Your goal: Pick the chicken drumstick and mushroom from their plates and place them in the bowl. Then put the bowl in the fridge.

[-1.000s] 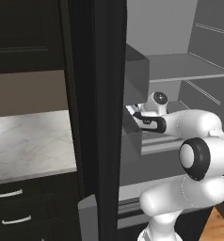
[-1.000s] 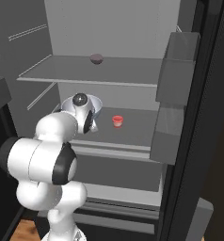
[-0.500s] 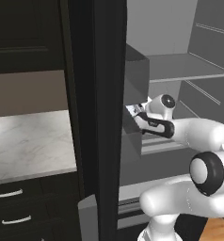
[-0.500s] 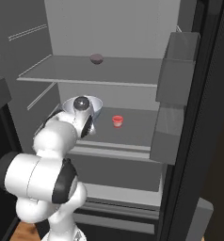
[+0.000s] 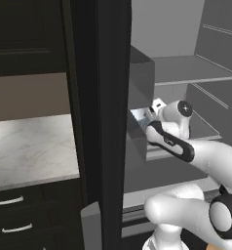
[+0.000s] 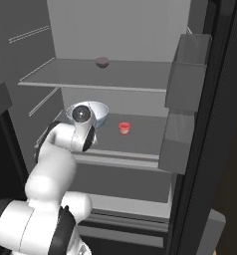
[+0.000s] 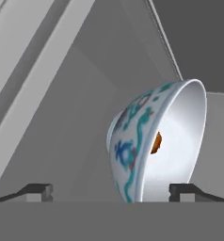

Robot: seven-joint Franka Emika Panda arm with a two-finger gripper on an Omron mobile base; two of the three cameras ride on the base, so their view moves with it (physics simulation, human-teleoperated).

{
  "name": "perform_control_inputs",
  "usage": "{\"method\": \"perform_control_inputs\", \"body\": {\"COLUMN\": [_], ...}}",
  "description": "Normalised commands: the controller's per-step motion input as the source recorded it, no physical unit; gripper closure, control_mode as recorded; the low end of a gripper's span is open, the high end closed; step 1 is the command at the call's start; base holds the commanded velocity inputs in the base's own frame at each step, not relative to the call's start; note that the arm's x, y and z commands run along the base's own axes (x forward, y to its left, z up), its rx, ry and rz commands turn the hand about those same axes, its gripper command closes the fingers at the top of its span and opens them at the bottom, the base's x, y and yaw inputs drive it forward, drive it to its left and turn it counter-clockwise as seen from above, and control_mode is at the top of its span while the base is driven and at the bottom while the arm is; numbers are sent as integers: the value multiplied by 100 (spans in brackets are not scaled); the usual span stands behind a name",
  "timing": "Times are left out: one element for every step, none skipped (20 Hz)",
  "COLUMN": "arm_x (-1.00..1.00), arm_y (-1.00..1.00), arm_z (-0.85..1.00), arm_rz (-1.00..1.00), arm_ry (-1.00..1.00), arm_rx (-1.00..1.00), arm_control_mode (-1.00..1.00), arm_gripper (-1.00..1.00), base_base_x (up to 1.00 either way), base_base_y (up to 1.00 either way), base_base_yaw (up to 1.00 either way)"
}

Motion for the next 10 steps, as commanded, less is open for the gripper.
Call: {"method": "perform_control_inputs", "body": {"arm_x": [-57, -60, -61, -62, -65, -68, -66, -66, -67, -66], "arm_y": [0, 0, -1, -2, -5, -12, -8, -2, 0, 0], "arm_z": [45, 43, 40, 38, 34, 33, 30, 30, 30, 30], "arm_rz": [0, -1, -1, -2, -3, -3, -3, -3, -5, -5], "arm_ry": [1, 6, 8, 10, 13, 14, 15, 15, 15, 16], "arm_rx": [0, 0, 0, 0, 0, 2, 1, 0, 0, 0], "arm_control_mode": [-100, -100, -100, -100, -100, -100, -100, -100, -100, -100], "arm_gripper": [-100, -100, -100, -100, -100, -100, -100, -100, -100, -100], "base_base_x": [0, 0, 0, 0, 0, 0, 0, 0, 0, 0], "base_base_y": [0, 0, 0, 0, 0, 0, 0, 0, 0, 0], "base_base_yaw": [0, 0, 0, 0, 0, 0, 0, 0, 0, 0]}}
